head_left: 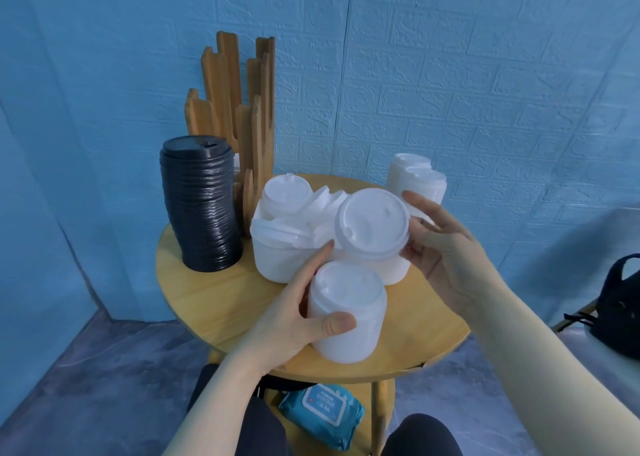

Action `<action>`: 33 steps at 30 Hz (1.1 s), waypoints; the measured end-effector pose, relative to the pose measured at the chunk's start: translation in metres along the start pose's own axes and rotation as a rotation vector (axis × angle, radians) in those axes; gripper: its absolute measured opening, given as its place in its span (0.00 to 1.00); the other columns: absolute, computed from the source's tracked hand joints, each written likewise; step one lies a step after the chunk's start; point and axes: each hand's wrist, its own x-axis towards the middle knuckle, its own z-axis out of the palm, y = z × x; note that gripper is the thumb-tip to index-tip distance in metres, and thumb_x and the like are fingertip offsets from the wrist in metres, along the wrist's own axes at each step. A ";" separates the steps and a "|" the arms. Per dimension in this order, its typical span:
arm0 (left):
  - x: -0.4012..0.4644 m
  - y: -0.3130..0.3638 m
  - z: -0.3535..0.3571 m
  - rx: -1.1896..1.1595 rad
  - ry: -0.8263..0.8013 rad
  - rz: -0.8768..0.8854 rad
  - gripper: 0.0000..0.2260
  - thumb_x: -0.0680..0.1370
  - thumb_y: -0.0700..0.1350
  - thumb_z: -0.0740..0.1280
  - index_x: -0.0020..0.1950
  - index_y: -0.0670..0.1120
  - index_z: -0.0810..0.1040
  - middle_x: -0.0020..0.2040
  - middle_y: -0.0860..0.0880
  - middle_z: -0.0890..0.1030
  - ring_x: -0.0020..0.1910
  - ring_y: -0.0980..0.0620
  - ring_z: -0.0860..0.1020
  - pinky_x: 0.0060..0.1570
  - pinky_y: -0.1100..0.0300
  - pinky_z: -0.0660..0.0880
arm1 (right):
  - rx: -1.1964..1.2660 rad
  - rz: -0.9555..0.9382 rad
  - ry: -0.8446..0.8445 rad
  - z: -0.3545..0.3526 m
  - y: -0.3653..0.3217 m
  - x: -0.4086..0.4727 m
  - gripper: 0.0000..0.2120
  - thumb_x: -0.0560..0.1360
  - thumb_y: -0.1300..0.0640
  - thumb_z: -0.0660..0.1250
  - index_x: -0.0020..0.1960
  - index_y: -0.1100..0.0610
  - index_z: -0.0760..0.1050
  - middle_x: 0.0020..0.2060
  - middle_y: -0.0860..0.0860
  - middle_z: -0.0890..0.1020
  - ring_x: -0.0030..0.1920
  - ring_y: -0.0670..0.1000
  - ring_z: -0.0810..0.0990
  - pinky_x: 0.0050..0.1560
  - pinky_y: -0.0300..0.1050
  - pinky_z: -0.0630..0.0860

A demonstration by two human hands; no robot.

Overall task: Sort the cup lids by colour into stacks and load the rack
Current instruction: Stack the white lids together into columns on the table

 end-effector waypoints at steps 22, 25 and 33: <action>-0.001 0.001 0.001 -0.022 0.003 0.012 0.37 0.66 0.54 0.77 0.72 0.67 0.65 0.67 0.66 0.74 0.68 0.63 0.73 0.62 0.67 0.72 | -0.968 -0.106 -0.149 0.003 0.017 -0.049 0.23 0.70 0.36 0.62 0.62 0.42 0.75 0.59 0.38 0.76 0.59 0.37 0.74 0.56 0.34 0.71; -0.001 0.001 0.001 -0.033 0.001 0.014 0.38 0.68 0.51 0.77 0.74 0.64 0.64 0.67 0.66 0.74 0.67 0.63 0.73 0.60 0.68 0.72 | -0.860 -0.071 -0.249 0.007 0.021 -0.044 0.25 0.68 0.35 0.66 0.63 0.41 0.75 0.62 0.39 0.77 0.64 0.40 0.73 0.63 0.43 0.73; 0.001 -0.002 0.001 -0.031 0.019 0.013 0.41 0.63 0.56 0.79 0.69 0.76 0.62 0.72 0.68 0.69 0.71 0.66 0.68 0.67 0.64 0.70 | -0.849 -0.172 -0.337 0.007 0.019 -0.043 0.18 0.71 0.41 0.70 0.60 0.38 0.78 0.65 0.37 0.75 0.68 0.40 0.70 0.64 0.44 0.69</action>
